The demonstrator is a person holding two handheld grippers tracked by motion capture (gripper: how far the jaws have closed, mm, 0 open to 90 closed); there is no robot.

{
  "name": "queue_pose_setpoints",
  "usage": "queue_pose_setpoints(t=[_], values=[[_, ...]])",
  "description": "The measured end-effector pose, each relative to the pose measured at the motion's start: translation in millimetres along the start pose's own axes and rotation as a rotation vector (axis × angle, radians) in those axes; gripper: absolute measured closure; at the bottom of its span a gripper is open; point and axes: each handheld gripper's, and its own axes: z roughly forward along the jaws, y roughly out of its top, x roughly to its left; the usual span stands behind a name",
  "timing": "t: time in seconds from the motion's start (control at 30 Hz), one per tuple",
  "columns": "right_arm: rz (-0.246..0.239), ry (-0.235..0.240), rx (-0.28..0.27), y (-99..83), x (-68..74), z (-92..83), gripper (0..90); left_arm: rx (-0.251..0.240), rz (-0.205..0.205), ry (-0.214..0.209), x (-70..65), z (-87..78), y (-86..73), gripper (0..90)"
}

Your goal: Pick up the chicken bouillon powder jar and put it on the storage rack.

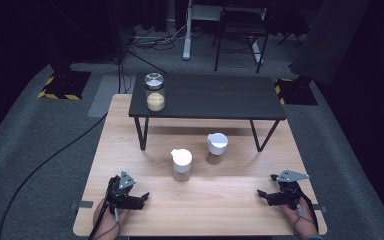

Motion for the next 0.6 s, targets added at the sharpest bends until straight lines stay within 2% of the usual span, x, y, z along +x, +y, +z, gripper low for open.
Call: queue_pose_setpoints(t=[0.6], values=[[0.0, 0.0, 0.0, 0.0, 0.0, 0.0, 9.3, 0.001, -0.004, 0.003, -0.2, 0.2, 0.3, 5.0]])
